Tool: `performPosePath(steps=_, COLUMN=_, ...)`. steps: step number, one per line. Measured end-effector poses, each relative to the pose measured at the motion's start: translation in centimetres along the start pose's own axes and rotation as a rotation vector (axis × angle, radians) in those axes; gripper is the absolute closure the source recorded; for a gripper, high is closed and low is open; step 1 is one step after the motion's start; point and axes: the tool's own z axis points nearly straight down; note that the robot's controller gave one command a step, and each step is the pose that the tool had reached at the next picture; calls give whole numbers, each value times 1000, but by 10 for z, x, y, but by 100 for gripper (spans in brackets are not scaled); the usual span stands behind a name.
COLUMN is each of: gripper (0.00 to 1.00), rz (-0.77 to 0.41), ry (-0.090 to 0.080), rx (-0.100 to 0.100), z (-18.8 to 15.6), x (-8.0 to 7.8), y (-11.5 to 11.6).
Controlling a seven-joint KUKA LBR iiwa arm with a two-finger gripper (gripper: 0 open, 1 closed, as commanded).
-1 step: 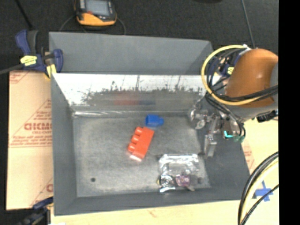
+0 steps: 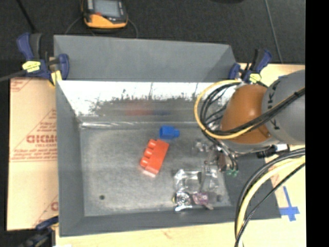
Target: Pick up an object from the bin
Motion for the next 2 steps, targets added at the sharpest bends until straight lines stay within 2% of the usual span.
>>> performPosePath(steps=1, gripper=100, rz=-5, ry=1, rx=-1, z=0, x=0, y=1)
performPosePath(steps=2, gripper=100, rz=29, ry=-3, rx=-1, z=-77, x=35, y=1)
